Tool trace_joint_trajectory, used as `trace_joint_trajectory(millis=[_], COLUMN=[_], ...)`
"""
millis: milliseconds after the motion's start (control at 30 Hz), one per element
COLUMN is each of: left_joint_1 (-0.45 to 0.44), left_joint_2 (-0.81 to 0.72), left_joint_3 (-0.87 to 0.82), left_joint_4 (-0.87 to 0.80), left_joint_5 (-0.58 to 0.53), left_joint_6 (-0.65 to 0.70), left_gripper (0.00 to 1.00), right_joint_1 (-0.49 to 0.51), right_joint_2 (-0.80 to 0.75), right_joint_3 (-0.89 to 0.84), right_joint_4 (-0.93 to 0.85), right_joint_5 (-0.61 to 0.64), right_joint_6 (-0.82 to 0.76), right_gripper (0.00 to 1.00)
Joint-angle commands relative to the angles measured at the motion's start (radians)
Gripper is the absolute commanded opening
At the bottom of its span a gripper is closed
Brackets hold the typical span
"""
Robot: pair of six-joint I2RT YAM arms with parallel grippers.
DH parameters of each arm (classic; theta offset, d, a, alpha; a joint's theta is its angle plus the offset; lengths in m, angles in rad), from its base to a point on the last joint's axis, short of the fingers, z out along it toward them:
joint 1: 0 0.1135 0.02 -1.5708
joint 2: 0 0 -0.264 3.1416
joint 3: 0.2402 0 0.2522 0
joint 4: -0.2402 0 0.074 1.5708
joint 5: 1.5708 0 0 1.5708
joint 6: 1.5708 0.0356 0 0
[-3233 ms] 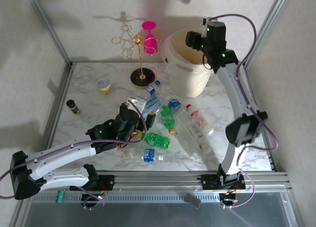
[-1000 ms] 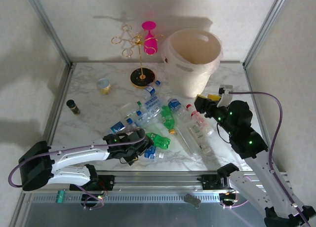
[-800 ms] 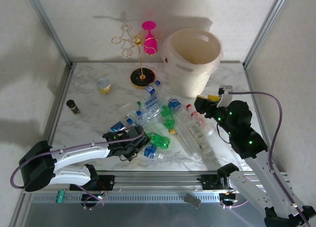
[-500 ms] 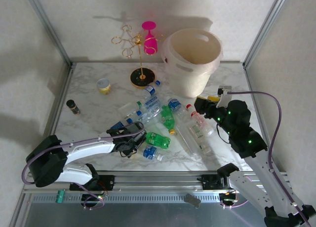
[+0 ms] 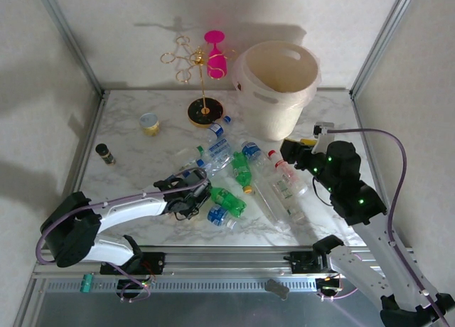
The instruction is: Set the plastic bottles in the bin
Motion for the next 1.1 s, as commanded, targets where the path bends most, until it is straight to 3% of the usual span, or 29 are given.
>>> trace_joint_trajectory(millis=[0, 67, 233, 433, 500, 633, 800, 933, 1067], left_joint_1=[0.007, 0.009, 0.024, 0.019, 0.019, 0.025, 0.03, 0.029, 0.028], left_joint_2=[-0.047, -0.084, -0.138, -0.285, -0.315, -0.276, -0.193, -0.178, -0.194], left_joint_3=[0.076, 0.104, 0.21, 0.314, 0.343, 0.425, 0.521, 0.547, 0.562], left_joint_4=[-0.078, -0.11, -0.169, -0.068, -0.003, 0.089, 0.182, 0.228, 0.253], left_joint_5=[-0.017, -0.055, -0.142, -0.146, -0.118, -0.071, 0.104, 0.21, 0.292], left_joint_6=[0.071, 0.13, 0.422, 0.728, 0.808, 0.929, 1.01, 1.066, 1.106], left_gripper=[0.58, 0.58, 0.53, 0.51, 0.51, 0.47, 0.44, 0.46, 0.46], right_joint_1=[0.008, 0.009, 0.008, 0.009, 0.009, 0.009, 0.01, 0.036, 0.061], right_joint_2=[0.014, 0.032, 0.064, 0.105, 0.137, 0.17, 0.219, 0.23, 0.228], right_joint_3=[0.056, 0.069, 0.059, 0.02, 0.024, -0.011, -0.019, -0.016, -0.005], right_joint_4=[-0.05, -0.064, -0.035, 0.05, 0.087, 0.275, 0.481, 0.544, 0.488], right_joint_5=[0.06, 0.063, 0.027, -0.1, -0.174, -0.451, -0.767, -0.902, -0.887], right_joint_6=[0.001, -0.011, -0.02, -0.073, -0.078, -0.016, 0.084, 0.113, 0.079], right_gripper=[0.65, 0.65, 0.7, 0.72, 0.72, 0.74, 0.8, 0.88, 0.92])
